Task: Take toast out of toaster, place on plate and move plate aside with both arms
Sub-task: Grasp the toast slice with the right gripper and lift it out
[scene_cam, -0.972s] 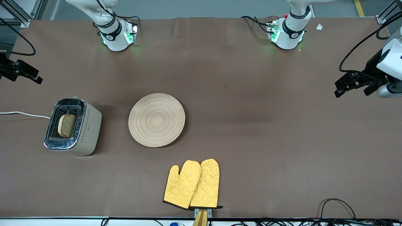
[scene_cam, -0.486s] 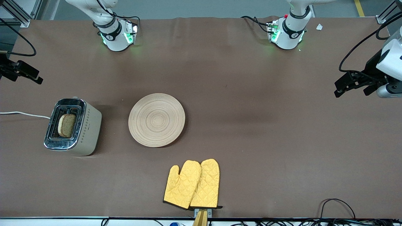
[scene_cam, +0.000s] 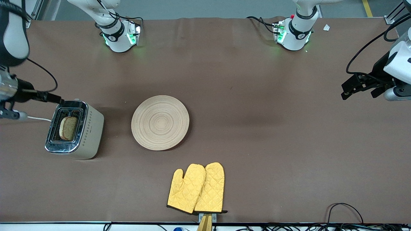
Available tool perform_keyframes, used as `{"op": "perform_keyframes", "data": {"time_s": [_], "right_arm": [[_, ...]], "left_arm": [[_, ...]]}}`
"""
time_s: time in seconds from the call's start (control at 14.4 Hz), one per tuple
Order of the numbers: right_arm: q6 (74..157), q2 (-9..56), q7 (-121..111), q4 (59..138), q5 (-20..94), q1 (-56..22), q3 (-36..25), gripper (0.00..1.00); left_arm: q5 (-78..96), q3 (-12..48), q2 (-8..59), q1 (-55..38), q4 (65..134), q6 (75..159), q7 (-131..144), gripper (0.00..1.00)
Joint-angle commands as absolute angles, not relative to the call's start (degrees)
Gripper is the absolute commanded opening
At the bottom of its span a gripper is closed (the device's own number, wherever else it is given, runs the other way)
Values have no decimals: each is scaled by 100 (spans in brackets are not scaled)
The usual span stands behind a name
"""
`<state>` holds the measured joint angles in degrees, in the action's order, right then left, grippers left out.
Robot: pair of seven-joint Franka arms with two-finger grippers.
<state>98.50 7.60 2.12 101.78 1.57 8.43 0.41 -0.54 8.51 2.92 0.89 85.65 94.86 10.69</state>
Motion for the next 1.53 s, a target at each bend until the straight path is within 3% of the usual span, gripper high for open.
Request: {"op": "perform_keyframes", "data": {"time_s": [0.0,0.69,0.97,1.11,1.25,1.39,1.46], "right_arm": [[10168,1089,185,10143,97,923,105,100],[10793,1661,211,10055,-193,932,105,99],[10784,1801,228,9932,-114,932,105,68],[10758,1819,237,9888,-123,905,105,37],[10740,1828,237,9870,-114,905,105,18],[10732,1828,202,9861,-114,897,114,4],[10723,1828,185,9853,-114,879,114,2]], "left_arm": [[-18,853,325,105,8464,9387,993,100],[-18,853,325,114,8464,9387,993,100],[-18,853,325,114,8473,9387,984,100],[-18,844,325,114,8473,9387,984,100],[-18,844,325,114,8473,9387,984,100],[-18,844,325,114,8473,9387,984,100],[-18,844,325,114,8473,9387,984,100]]}}
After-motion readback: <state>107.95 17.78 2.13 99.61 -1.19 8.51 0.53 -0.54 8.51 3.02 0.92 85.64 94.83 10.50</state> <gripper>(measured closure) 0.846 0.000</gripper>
